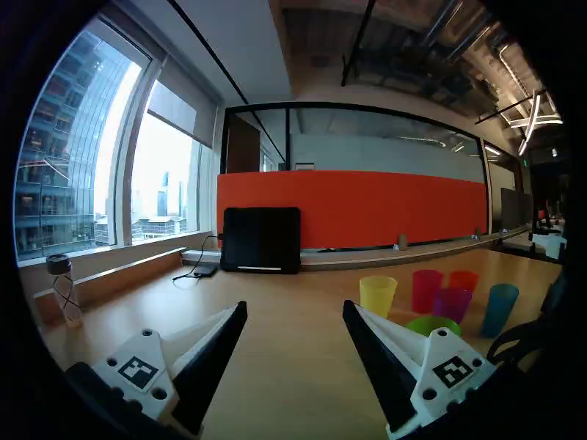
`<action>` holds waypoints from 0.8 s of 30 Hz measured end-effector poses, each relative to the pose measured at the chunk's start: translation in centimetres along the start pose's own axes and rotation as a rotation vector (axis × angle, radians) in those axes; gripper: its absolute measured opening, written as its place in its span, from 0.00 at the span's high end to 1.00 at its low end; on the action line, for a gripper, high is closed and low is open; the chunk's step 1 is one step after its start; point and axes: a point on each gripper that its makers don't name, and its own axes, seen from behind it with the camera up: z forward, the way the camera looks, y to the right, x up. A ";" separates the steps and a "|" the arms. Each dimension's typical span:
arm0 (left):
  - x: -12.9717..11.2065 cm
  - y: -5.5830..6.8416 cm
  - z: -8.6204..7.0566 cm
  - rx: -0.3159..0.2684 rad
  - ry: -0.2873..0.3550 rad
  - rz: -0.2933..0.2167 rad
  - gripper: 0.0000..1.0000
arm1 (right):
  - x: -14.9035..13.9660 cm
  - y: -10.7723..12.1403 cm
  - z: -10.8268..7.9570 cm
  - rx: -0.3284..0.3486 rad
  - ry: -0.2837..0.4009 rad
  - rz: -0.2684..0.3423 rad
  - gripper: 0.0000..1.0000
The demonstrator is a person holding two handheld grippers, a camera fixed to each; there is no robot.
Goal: Pour water
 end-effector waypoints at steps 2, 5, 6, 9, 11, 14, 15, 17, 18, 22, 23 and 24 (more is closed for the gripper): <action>0.0 0.0 0.0 0.000 0.000 0.000 0.03 | -0.4 0.2 0.0 -0.003 -0.006 0.000 0.00; 0.0 0.0 -0.1 0.000 0.000 0.000 0.03 | -0.9 0.5 0.1 -0.004 -0.013 0.007 0.00; 0.0 0.0 -0.1 0.000 0.000 0.000 0.03 | -1.0 0.5 0.1 -0.004 -0.014 0.009 0.00; 0.0 0.0 -0.1 0.000 0.000 0.000 0.03 | -1.1 0.5 0.1 -0.003 -0.015 0.016 0.00; 0.0 0.0 -0.1 0.000 0.000 0.000 0.03 | -1.3 0.5 0.2 -0.002 -0.020 0.017 0.00; 0.0 0.0 -0.1 0.000 0.000 0.000 0.03 | -1.7 0.5 0.2 -0.001 -0.026 0.016 0.00; 0.0 0.0 0.0 0.000 0.000 0.000 0.03 | -1.8 0.6 0.3 -0.001 -0.028 0.016 0.00; 0.0 0.0 0.0 0.000 0.000 0.000 0.03 | -1.9 0.6 0.3 -0.002 -0.030 0.018 0.00; 0.0 0.0 0.0 0.000 0.000 0.000 0.03 | -2.0 0.7 0.3 -0.002 -0.030 0.019 0.00; 0.0 0.0 0.0 0.000 0.000 0.000 0.03 | -2.4 0.8 0.4 -0.003 -0.033 0.024 0.00; 0.0 0.0 0.0 0.000 0.000 0.000 0.03 | -2.5 0.8 0.4 -0.004 -0.035 0.026 0.00; 0.0 0.0 0.0 0.000 0.000 0.000 0.03 | -2.5 0.8 0.4 -0.004 -0.037 0.029 0.00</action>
